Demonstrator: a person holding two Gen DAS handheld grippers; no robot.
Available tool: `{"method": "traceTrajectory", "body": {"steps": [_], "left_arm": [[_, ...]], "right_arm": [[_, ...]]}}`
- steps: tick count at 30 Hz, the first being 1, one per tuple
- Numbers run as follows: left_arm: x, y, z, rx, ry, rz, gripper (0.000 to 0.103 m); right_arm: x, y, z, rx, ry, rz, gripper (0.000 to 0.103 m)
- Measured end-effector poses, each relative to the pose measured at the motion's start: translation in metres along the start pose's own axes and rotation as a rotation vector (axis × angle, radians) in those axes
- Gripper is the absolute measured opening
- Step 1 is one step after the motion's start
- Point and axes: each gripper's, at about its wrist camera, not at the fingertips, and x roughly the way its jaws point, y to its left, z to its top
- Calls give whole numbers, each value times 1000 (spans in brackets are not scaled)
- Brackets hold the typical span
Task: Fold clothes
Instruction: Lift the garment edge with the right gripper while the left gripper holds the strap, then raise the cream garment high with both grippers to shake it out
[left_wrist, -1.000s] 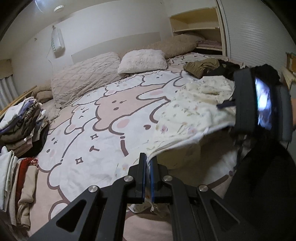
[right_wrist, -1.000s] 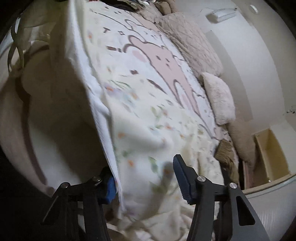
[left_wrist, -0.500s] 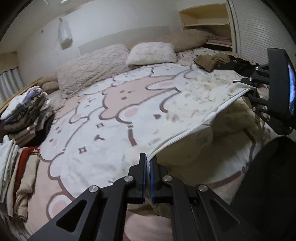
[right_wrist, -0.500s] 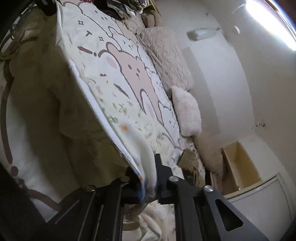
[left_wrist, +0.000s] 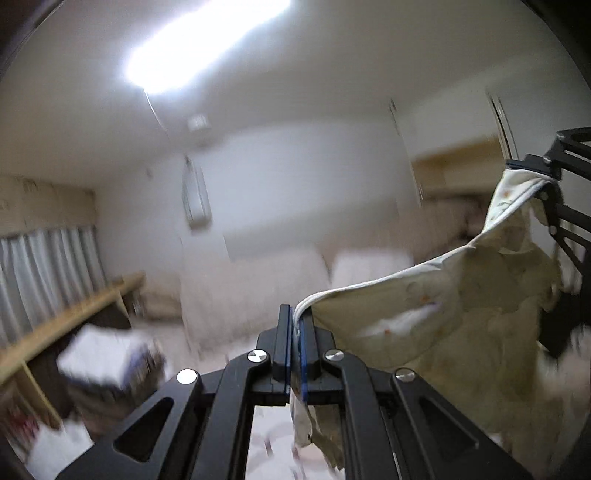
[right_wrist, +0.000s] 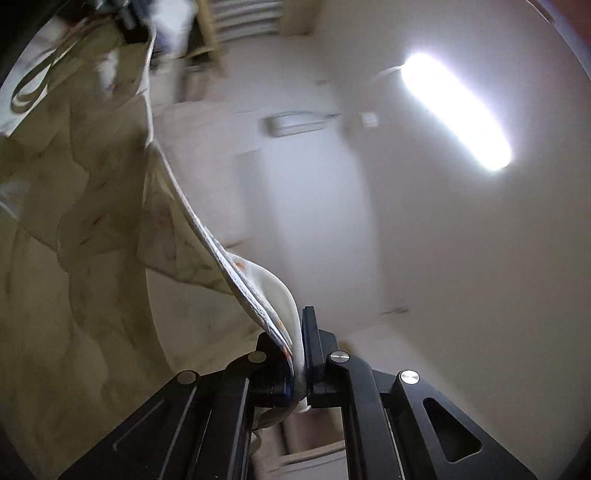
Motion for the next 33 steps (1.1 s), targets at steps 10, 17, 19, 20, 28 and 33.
{"method": "traceTrajectory", "body": {"steps": [10, 17, 19, 20, 28, 33], "left_arm": [[-100, 66, 200, -16, -368, 173, 4], [-190, 91, 238, 7, -504, 296, 4], [-212, 95, 240, 24, -530, 326, 4], [-222, 97, 240, 32, -541, 340, 4], [-245, 106, 243, 78, -567, 432, 4], [-203, 107, 227, 118, -485, 457, 4]], "right_arm": [[-9, -222, 91, 134, -43, -281, 5], [-74, -308, 125, 365, -144, -278, 5], [-93, -320, 129, 408, -176, -255, 5], [-99, -323, 130, 418, -186, -248, 5], [-141, -355, 142, 481, -242, -216, 5], [-115, -358, 142, 608, -196, 10, 5]]}}
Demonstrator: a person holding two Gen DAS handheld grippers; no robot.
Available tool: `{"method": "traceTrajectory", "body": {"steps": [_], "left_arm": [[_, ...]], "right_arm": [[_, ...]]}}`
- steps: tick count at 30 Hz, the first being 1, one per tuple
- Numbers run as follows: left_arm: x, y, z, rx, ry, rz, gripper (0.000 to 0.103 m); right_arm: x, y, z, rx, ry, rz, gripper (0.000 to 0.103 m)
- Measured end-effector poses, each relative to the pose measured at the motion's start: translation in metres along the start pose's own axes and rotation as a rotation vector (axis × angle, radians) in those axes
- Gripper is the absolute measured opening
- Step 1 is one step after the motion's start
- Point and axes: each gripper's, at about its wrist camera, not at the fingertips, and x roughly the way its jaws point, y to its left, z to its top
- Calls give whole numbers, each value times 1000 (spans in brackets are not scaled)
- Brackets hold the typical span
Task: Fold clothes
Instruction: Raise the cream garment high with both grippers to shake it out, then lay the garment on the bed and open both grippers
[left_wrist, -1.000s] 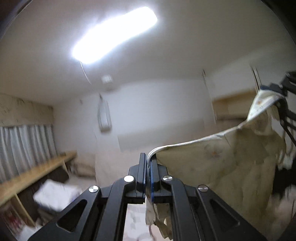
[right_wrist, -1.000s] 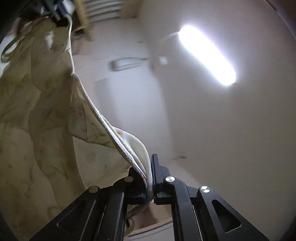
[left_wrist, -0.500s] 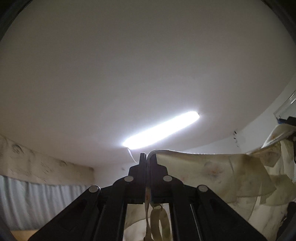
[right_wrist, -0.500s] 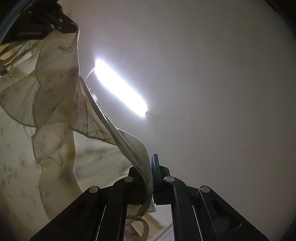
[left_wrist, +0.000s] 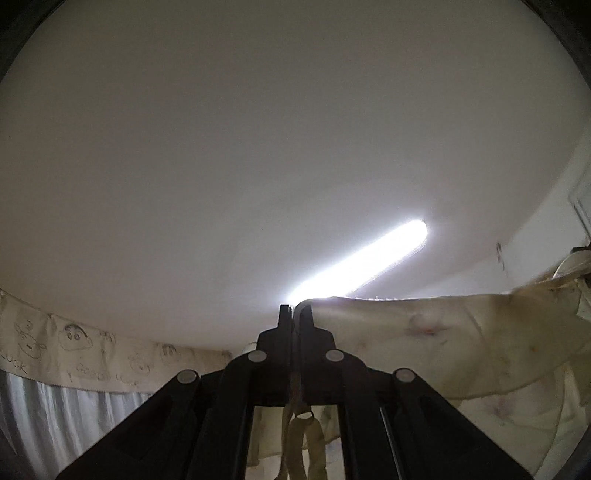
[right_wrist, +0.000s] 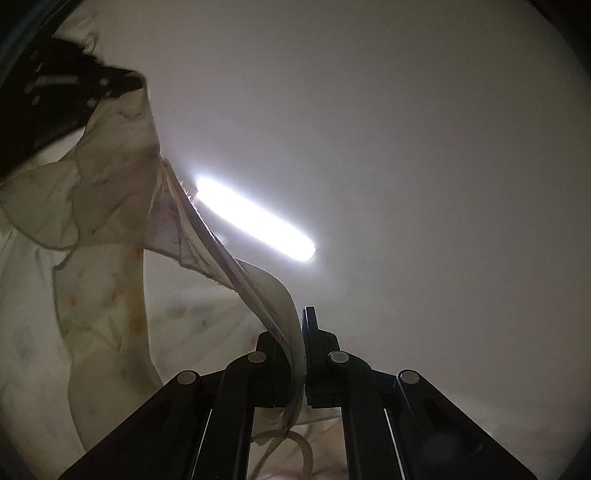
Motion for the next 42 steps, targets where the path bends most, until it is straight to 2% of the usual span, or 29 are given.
{"method": "traceTrajectory", "body": {"steps": [7, 14, 20, 23, 25, 27, 30, 32, 38, 40, 41, 42], "left_arm": [[51, -66, -107, 108, 214, -75, 4], [116, -133, -250, 160, 452, -149, 4], [197, -184, -365, 165, 657, -202, 4], [218, -224, -424, 186, 755, -234, 4], [218, -250, -459, 203, 813, -257, 4], [224, -276, -497, 220, 875, -279, 4], [235, -297, -560, 241, 954, -300, 4], [233, -310, -590, 235, 1010, -309, 4], [248, -324, -657, 152, 1164, -355, 4], [252, -326, -672, 112, 1214, -387, 4], [253, -326, -679, 79, 1248, -413, 8], [254, -325, -681, 51, 1276, -431, 25]], "right_arm": [[80, 48, -70, 40, 222, 124, 5], [169, 125, -155, 7, 439, 189, 5], [264, 209, -228, -16, 591, 259, 5], [329, 281, -258, -47, 667, 300, 5], [347, 325, -294, -65, 721, 326, 5], [344, 350, -344, -69, 779, 354, 5], [368, 397, -405, -60, 867, 410, 5], [385, 419, -443, -43, 909, 439, 5], [414, 488, -519, 64, 1013, 524, 5], [421, 503, -533, 121, 1039, 561, 5], [425, 508, -536, 150, 1046, 578, 5], [427, 511, -539, 192, 1061, 599, 6]]}}
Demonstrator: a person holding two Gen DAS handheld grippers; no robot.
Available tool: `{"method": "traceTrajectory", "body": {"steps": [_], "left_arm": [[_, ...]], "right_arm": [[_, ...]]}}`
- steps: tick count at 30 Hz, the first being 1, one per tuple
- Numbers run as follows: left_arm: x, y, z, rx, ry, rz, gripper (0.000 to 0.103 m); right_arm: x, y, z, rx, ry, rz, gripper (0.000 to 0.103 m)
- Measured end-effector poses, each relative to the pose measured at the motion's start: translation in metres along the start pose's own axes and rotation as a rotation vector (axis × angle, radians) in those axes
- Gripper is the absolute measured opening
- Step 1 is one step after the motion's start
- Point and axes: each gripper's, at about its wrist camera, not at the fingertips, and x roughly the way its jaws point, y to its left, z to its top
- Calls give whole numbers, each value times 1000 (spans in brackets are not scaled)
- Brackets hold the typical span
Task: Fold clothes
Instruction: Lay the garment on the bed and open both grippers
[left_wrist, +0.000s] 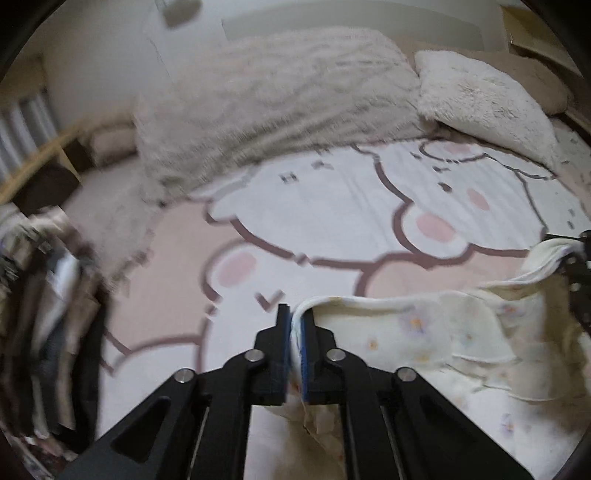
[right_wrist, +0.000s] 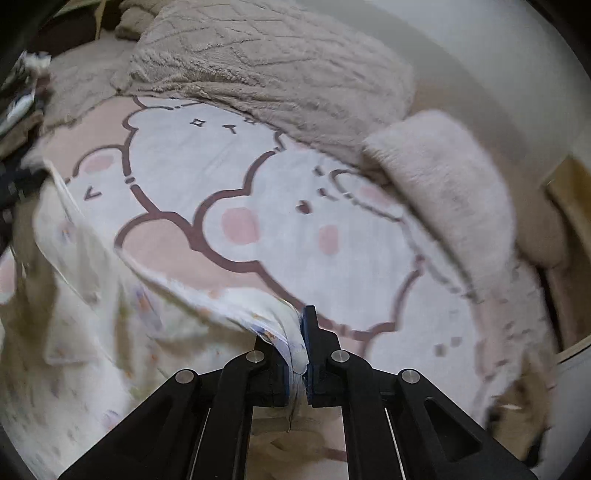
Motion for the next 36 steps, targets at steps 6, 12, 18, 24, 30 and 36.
{"method": "traceTrajectory", "body": {"steps": [6, 12, 18, 24, 30, 36], "left_arm": [[-43, 26, 0, -91, -41, -182, 69], [-115, 59, -27, -56, -87, -308, 72], [-132, 72, -119, -8, 26, -358, 71], [-121, 69, -186, -78, 96, -431, 71], [-106, 70, -204, -226, 105, -530, 69], [-91, 60, -204, -270, 141, -602, 69]], "right_arm": [[-31, -20, 0, 133, -83, 112, 84], [-116, -79, -24, 246, -173, 333, 84], [-156, -112, -113, 179, -177, 370, 70], [-116, -88, -193, 99, -15, 444, 58], [-79, -61, -195, 78, 22, 506, 55], [-52, -46, -199, 89, 105, 488, 14]]}}
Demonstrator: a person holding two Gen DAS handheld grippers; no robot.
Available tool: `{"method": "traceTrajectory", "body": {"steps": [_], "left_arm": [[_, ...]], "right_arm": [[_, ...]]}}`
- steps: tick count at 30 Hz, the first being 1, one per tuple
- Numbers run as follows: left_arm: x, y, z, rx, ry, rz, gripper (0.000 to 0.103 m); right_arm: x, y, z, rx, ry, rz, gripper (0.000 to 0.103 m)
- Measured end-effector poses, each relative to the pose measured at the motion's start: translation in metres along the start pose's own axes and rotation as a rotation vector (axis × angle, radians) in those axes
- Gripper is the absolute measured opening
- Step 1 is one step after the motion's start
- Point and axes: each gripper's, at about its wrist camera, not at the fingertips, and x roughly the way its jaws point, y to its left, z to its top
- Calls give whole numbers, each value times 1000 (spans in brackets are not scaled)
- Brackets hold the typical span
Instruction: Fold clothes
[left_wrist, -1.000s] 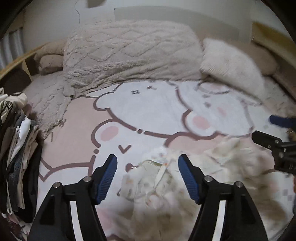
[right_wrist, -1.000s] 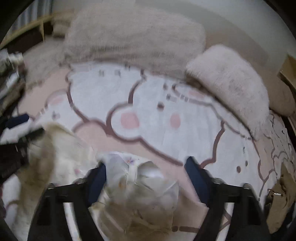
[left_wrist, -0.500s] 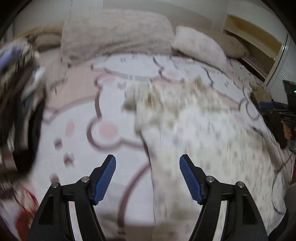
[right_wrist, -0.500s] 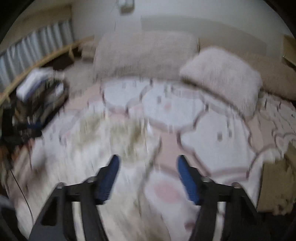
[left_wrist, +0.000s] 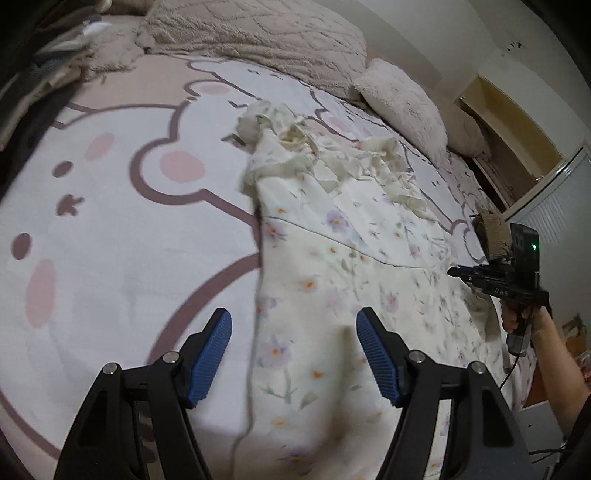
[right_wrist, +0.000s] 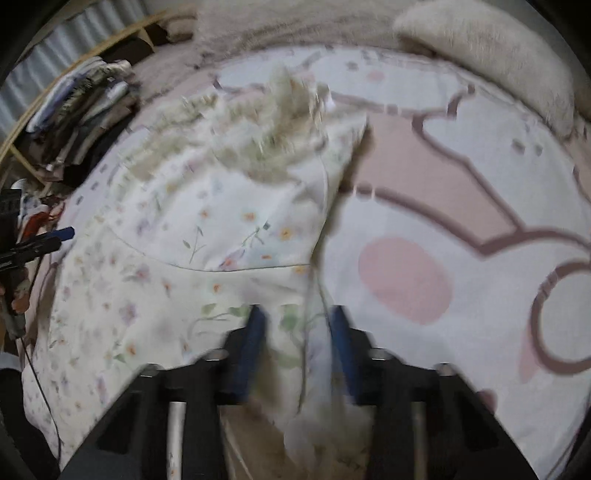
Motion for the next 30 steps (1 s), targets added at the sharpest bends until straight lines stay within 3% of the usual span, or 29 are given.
{"method": "traceTrajectory", "body": {"steps": [1, 4, 7, 9, 12, 14, 15, 16, 17, 18, 20, 22, 27, 30], "left_arm": [[1, -3, 0, 11, 3, -6, 69], [4, -11, 3, 50, 4, -4, 69], [10, -16, 9, 74, 13, 2, 69], [17, -16, 16, 91, 23, 19, 69], [30, -10, 30, 83, 27, 57, 69], [38, -3, 40, 63, 27, 72, 69], [42, 0, 44, 52, 28, 79, 69], [47, 3, 47, 43, 36, 77, 69], [51, 5, 50, 35, 43, 75, 69], [54, 5, 51, 37, 41, 75, 69], [57, 4, 52, 50, 34, 63, 69], [59, 2, 52, 56, 30, 38, 69], [62, -2, 50, 61, 21, -23, 70], [65, -5, 49, 65, 19, -50, 77]], "right_arm": [[-3, 2, -3, 2, -1, 5, 7], [-22, -7, -15, 53, -34, -22, 2], [-30, -47, -31, 212, -40, -90, 1], [-34, -67, -43, 311, -58, -33, 1], [-45, -63, -49, 303, -110, 41, 1], [-54, -62, -46, 336, -161, 140, 3], [-56, -61, -44, 344, -170, 168, 17], [-57, -61, -41, 350, -176, 192, 53], [-58, -59, -36, 353, -186, 192, 70], [-57, -56, -32, 345, -200, 184, 76], [-50, -46, -20, 277, -193, 179, 76], [-33, -37, -8, 220, -141, 178, 60], [5, -27, 4, 155, -40, 175, 43], [2, -11, 4, 135, -71, 195, 9]]}}
